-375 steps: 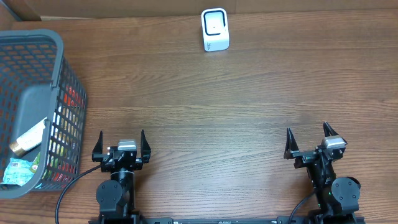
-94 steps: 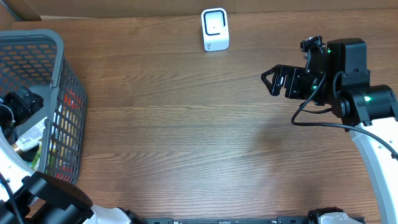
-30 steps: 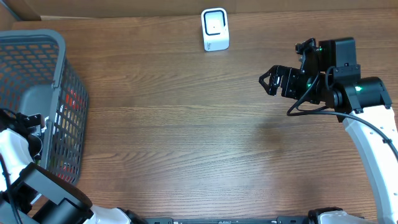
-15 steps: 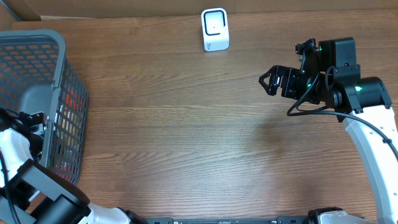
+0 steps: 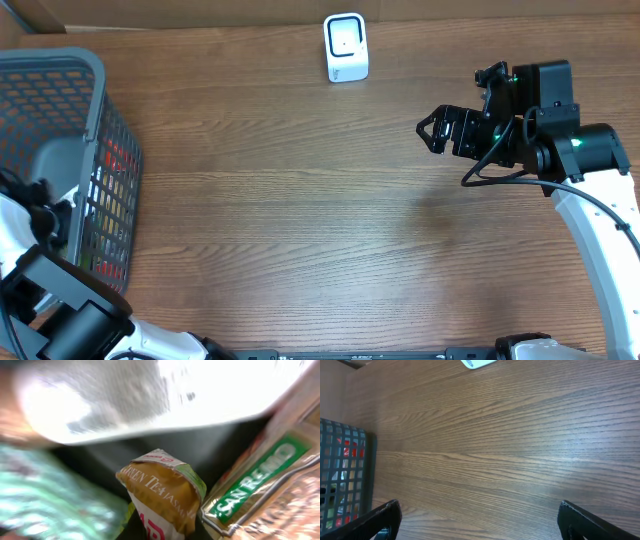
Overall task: Scan the item barcode
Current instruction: 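Reach the left gripper into the basket and grasp the green drink carton, then carry the carton with the left gripper and set it mid-table, then reach the left gripper into the basket and grasp the spaghetti pack, then place the spaghetti pack left of the carton with the left gripper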
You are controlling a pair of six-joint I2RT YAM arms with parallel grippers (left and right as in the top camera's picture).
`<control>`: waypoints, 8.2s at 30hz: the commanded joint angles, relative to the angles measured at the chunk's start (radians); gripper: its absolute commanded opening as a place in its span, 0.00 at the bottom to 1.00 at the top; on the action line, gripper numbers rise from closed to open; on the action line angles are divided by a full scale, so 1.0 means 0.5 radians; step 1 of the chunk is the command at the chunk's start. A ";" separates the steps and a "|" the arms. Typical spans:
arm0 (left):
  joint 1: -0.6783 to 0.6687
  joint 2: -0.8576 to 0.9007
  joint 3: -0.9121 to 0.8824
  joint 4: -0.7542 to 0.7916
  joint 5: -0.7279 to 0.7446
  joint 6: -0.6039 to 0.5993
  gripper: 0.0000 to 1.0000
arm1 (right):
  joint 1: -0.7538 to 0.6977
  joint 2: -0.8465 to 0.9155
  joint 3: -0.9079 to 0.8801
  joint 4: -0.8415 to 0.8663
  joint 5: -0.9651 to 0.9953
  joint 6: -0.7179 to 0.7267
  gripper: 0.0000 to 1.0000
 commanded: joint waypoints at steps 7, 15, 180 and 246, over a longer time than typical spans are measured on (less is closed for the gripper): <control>-0.052 -0.034 1.194 -0.498 0.327 -0.372 0.04 | 0.013 0.005 0.028 0.011 -0.011 0.002 1.00; -0.367 -0.105 2.024 -0.872 0.774 -0.507 0.04 | 0.013 0.005 0.028 0.018 -0.011 0.002 1.00; -0.206 -0.005 0.030 -0.034 0.529 -0.404 0.73 | 0.013 0.005 0.024 0.004 0.237 0.002 1.00; -1.633 0.123 2.164 -1.425 0.083 -1.131 0.04 | 0.013 0.005 0.024 0.050 0.237 0.002 1.00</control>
